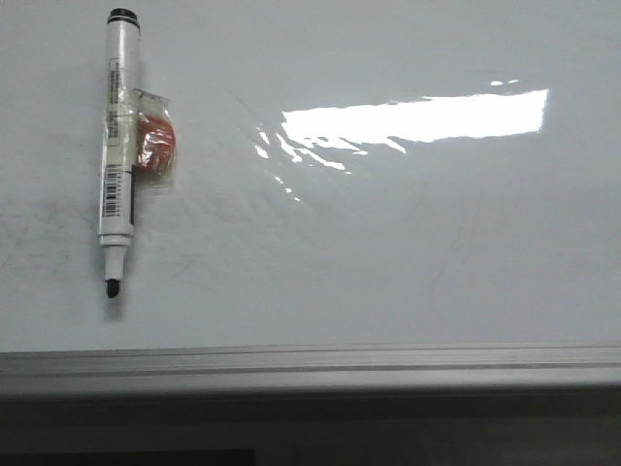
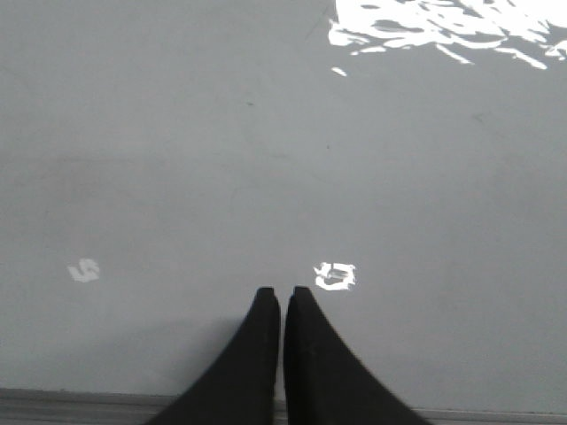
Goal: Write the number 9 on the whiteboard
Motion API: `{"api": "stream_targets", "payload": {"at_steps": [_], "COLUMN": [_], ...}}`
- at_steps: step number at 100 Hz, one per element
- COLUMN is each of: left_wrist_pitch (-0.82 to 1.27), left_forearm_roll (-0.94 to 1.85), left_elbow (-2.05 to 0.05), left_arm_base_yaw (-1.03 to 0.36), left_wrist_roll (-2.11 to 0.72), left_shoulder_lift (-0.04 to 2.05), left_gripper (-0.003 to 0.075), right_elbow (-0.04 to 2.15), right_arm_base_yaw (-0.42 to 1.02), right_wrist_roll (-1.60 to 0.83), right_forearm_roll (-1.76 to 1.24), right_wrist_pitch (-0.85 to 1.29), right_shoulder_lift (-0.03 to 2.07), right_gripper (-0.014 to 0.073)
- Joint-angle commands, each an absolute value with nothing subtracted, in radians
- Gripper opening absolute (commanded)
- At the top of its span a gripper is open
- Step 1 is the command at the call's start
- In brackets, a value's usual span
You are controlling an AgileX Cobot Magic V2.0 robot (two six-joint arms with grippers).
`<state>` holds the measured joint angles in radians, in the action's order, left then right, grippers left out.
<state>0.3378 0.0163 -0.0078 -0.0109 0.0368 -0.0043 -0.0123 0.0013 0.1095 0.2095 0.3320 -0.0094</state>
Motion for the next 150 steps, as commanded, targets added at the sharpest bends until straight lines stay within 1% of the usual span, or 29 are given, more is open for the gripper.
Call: {"api": "stream_targets", "payload": {"at_steps": [1, 150], "left_wrist_pitch": [0.284, 0.265], "left_forearm_roll": [0.017, -0.028], "left_elbow": [0.035, 0.035], "left_arm_base_yaw": [-0.010, -0.010], "left_wrist_roll": [0.048, 0.046], "left_shoulder_lift": [-0.032, -0.032], "left_gripper": [-0.0020, -0.0020], "right_elbow": [-0.023, -0.023], "right_arm_base_yaw": [-0.002, -0.002], "right_wrist_roll": [0.106, 0.106], "right_forearm_roll": [0.213, 0.217], "right_wrist_pitch": [0.301, 0.305], "right_shoulder_lift": [-0.032, -0.032], "right_gripper": [-0.0063, -0.0064]}}
